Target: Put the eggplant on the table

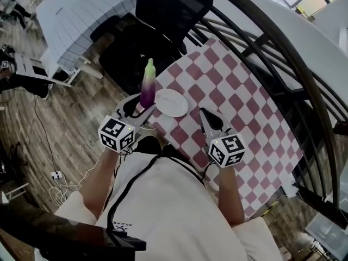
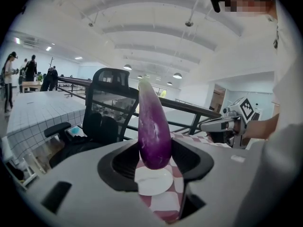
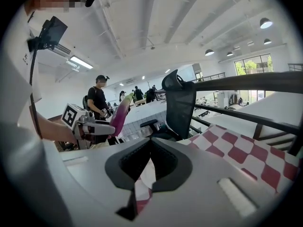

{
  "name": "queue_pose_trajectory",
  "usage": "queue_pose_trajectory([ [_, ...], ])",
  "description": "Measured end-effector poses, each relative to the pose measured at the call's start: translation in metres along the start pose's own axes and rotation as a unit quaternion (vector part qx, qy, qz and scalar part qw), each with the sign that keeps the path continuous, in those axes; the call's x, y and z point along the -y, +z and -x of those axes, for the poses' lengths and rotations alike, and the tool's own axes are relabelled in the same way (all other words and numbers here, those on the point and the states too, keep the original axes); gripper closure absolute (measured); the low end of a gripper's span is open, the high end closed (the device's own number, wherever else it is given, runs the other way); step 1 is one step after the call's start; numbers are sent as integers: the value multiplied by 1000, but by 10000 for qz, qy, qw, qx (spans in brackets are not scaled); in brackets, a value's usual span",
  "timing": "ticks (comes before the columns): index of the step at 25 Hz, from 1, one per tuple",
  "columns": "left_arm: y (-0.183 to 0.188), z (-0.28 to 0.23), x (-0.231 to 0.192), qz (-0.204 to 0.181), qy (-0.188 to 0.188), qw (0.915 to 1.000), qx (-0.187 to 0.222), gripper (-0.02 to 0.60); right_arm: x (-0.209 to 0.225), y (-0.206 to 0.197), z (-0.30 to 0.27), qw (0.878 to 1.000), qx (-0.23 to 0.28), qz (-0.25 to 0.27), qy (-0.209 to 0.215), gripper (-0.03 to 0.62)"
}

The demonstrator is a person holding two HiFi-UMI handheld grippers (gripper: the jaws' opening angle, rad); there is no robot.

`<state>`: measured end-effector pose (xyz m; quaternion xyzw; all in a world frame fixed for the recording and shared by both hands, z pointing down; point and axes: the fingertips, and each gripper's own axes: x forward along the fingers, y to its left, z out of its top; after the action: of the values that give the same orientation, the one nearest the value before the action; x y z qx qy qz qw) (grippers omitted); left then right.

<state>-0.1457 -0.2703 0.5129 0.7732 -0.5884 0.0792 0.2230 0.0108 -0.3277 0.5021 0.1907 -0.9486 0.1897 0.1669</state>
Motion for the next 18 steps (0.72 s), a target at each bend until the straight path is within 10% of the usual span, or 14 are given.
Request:
queue_pose_trajectory([
  [13,-19,-21,1,-697,-392,9950,-595,362,-15,-8,-19,9999,-91,-29,-71,586],
  [18,-48,-36,0,-1953,-878,9681,-1304,362,-14,-27,-18,9985,-195,-281,-435,586],
])
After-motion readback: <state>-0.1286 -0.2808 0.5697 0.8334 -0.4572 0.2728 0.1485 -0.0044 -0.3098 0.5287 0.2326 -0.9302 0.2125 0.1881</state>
